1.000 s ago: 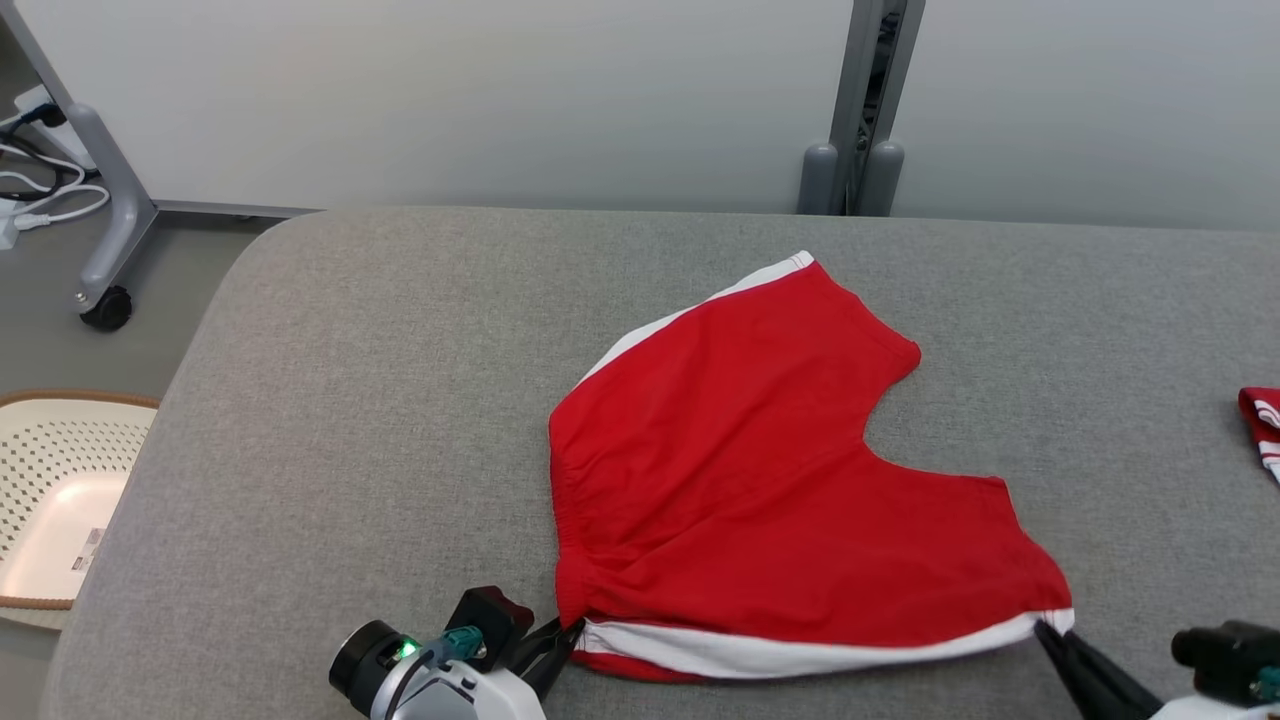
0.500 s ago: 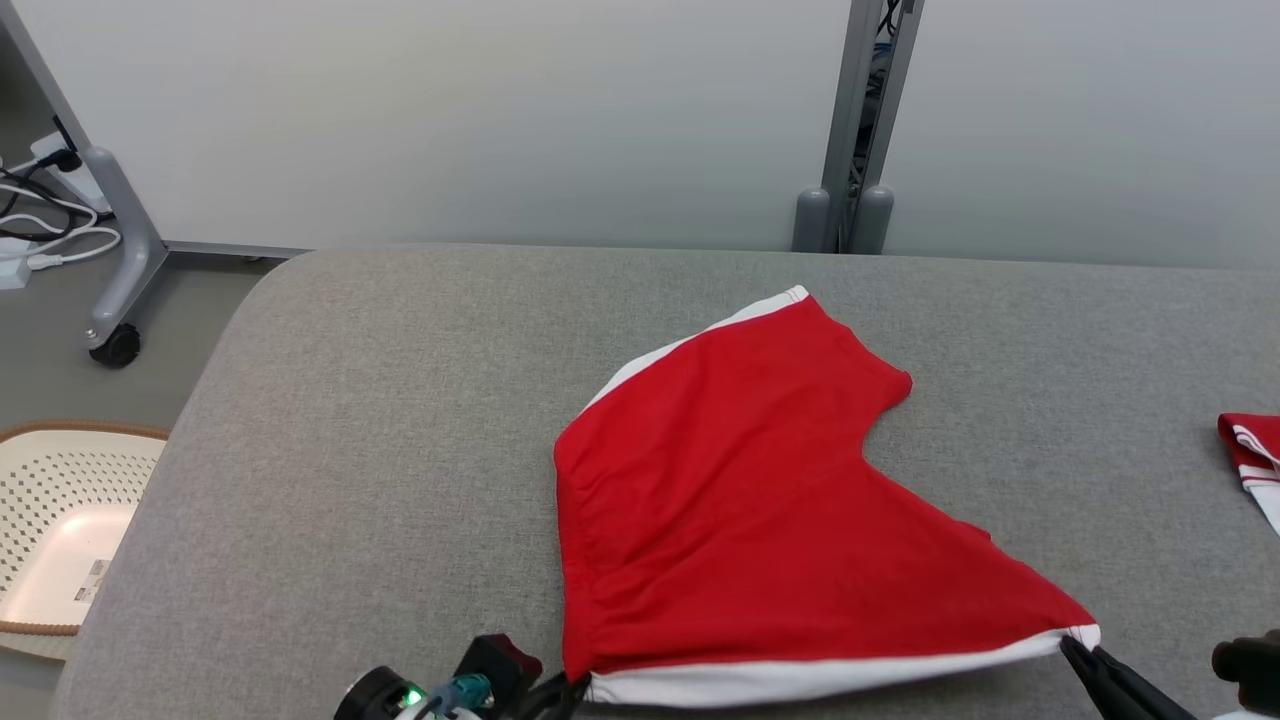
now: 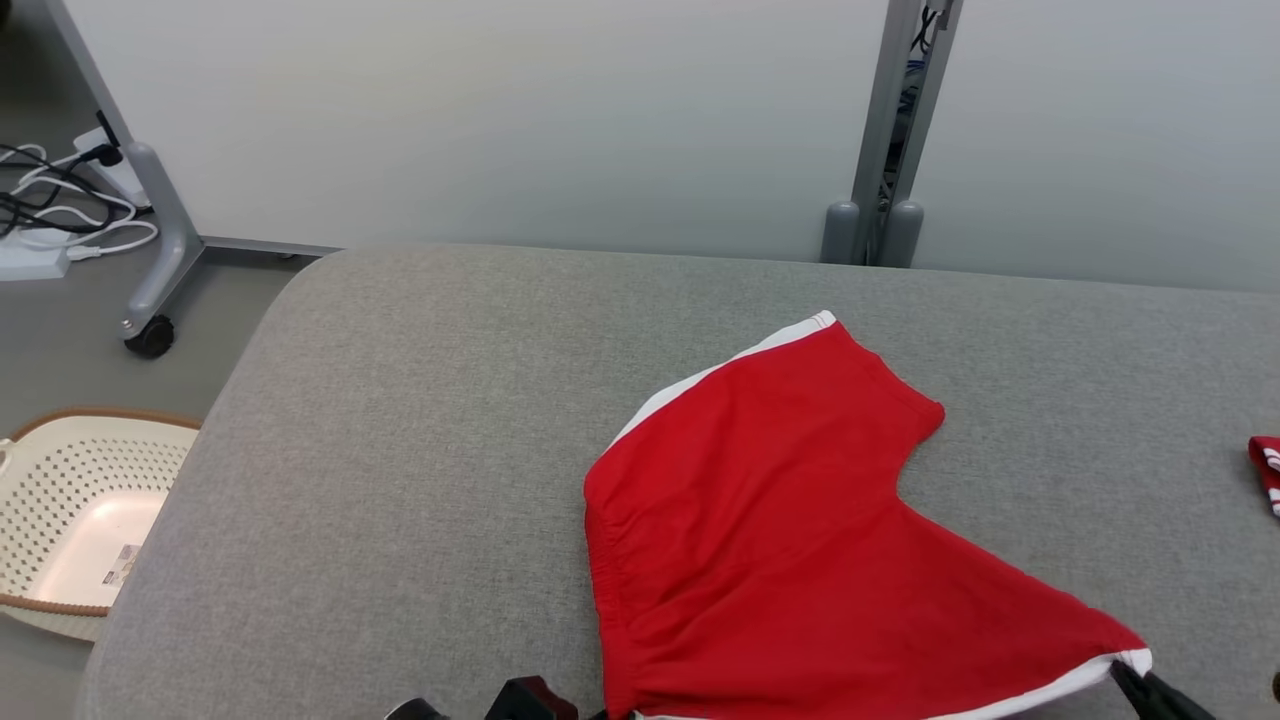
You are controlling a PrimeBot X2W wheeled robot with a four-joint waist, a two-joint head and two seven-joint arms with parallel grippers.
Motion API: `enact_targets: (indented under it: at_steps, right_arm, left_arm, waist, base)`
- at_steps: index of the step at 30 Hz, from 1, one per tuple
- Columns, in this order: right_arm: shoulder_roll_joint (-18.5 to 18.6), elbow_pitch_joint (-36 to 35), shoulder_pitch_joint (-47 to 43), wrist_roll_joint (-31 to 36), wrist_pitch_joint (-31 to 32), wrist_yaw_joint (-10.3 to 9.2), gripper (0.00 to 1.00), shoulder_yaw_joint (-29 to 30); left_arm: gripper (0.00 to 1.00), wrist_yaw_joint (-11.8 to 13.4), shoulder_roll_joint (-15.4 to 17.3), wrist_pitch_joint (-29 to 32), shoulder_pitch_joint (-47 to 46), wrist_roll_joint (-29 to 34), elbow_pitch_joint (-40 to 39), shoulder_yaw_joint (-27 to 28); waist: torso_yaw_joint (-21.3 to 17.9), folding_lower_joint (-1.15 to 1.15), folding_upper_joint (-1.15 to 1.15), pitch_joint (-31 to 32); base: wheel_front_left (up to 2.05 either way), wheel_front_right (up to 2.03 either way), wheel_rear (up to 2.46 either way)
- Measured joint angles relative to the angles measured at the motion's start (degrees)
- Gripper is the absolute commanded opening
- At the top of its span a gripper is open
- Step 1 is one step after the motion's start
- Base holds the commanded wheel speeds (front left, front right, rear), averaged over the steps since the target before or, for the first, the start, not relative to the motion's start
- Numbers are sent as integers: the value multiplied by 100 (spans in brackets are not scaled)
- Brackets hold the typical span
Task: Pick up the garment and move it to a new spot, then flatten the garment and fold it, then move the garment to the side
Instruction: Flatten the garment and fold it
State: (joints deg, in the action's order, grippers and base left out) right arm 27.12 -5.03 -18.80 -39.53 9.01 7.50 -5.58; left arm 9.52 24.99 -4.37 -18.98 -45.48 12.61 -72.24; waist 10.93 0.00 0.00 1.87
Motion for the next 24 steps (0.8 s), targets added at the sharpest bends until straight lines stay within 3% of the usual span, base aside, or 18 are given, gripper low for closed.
enact_targets:
  at_steps: [11,24]
  right_arm:
    - [143,54,1040,48,328,0,0,556]
    - [733,634,3251,272,1120,0,0,7]
  left_arm:
    - [0,166,-469,-35,-287,-276,-177,364]
    - [0,30,-1185,-237,-1303,-357,594,884]
  waist:
    - [296,0,0,-275]
    - [621,0,0,-1199]
  base:
    - [0,0,0]
    - [0,0,0]
